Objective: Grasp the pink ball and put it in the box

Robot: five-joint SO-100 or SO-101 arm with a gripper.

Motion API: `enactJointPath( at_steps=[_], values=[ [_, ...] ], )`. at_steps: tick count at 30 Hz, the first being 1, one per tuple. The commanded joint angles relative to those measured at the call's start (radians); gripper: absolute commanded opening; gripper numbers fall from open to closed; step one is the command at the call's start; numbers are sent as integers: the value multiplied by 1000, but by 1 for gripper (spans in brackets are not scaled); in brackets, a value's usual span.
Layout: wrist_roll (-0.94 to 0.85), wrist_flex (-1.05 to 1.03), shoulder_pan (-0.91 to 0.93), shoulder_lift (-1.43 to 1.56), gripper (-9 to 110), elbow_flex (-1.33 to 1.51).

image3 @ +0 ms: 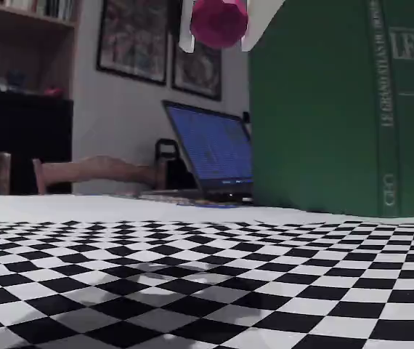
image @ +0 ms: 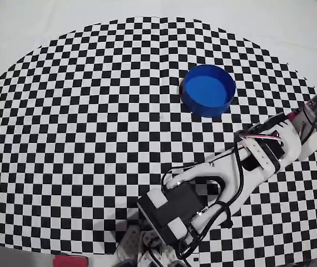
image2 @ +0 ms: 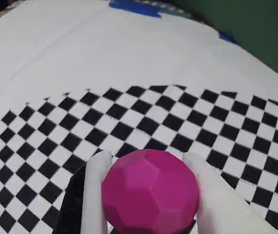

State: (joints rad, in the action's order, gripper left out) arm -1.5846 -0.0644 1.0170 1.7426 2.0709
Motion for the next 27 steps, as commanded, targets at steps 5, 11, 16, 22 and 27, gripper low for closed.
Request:
enactJointPath(
  at_steps=[5, 11, 16, 22, 27],
  values=[
    [5, 9, -91, 95, 0, 21],
    [5, 9, -181, 127, 0, 60],
    [5, 9, -265, 147, 0, 94],
    [5, 11, -360, 164, 0, 115],
    [-2, 12, -428, 181, 0, 137]
  ],
)
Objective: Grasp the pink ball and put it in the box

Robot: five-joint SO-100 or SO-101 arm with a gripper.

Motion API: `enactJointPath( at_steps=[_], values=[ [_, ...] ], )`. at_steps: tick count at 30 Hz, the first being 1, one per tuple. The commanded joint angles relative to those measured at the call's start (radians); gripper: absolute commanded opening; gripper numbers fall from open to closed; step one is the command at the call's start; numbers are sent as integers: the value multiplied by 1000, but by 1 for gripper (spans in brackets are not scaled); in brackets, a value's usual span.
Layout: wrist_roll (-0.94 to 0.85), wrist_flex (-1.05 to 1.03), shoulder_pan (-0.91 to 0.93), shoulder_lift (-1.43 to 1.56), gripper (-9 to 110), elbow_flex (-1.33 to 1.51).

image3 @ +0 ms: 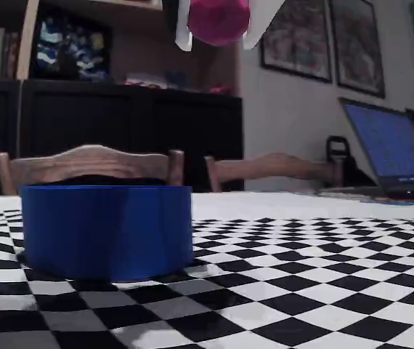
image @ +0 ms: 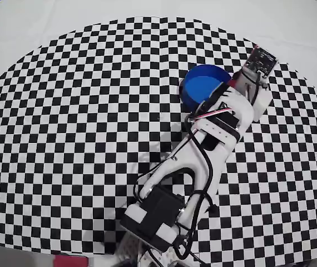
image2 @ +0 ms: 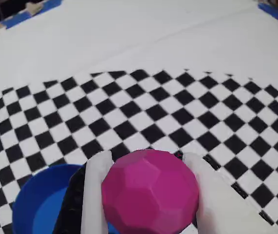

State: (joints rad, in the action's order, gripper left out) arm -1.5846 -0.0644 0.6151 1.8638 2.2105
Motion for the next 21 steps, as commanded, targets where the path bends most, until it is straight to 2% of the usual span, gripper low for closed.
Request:
enactJointPath(
  at_steps=[1, 21],
  values=[
    [-2, 12, -40, 64, 0, 2],
    [5, 34, -150, 169, 0, 80]
  ],
)
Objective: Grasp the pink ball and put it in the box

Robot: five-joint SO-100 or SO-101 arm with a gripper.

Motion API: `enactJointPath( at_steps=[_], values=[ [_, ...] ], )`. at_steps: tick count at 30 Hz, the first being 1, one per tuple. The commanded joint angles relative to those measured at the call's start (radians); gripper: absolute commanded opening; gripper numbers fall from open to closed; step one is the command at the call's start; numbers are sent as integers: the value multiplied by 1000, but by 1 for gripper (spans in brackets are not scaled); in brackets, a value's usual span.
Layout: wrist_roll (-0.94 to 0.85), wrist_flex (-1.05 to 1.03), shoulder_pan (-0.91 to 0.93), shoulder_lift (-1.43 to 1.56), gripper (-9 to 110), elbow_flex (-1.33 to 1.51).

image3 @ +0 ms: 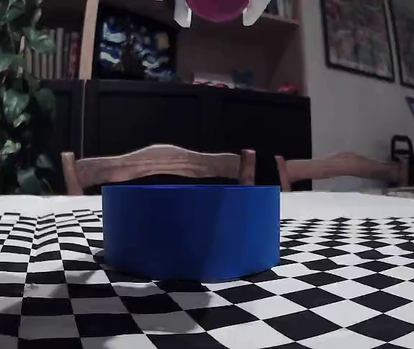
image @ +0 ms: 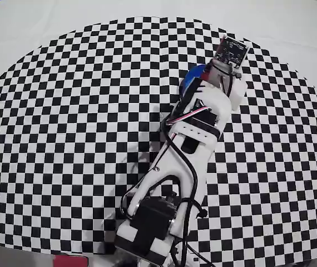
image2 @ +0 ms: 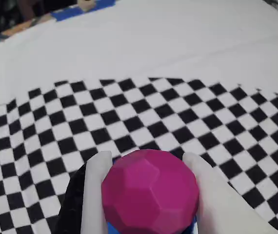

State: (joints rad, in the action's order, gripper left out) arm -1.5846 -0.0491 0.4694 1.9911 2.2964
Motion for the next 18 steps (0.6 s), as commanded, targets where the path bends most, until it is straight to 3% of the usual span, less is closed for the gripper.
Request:
enactJointPath(
  at_steps=[1, 18],
  values=[
    [5, 18, -8, 41, 0, -6],
    [5, 20, -75, 41, 0, 37]
  ],
)
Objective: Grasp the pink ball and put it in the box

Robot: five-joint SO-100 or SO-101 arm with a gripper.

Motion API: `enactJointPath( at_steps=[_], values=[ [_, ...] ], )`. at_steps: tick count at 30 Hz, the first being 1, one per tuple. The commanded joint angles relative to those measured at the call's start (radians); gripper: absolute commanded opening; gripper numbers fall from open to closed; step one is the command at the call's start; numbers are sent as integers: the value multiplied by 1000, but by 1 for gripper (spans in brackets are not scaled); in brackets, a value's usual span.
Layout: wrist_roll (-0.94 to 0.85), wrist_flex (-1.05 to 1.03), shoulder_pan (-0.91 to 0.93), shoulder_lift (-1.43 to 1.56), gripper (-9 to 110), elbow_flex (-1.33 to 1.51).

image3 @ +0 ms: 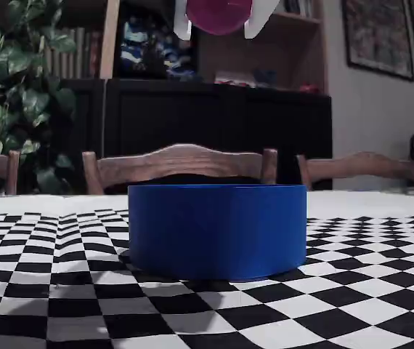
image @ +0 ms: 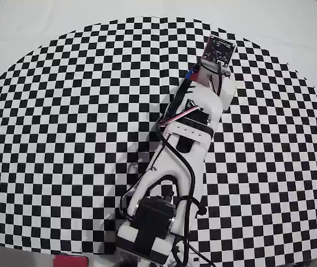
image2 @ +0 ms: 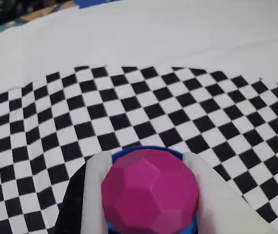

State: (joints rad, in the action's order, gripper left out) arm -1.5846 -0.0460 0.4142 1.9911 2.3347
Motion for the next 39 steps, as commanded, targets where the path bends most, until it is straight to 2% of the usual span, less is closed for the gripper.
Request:
enactJointPath(
  at_steps=[1, 22, 39],
  values=[
    [5, 17, -21, 38, 0, 0],
    [-6, 147, -21, -143, 0, -9],
    [-6, 144, -17, -270, 0, -86]
  ],
)
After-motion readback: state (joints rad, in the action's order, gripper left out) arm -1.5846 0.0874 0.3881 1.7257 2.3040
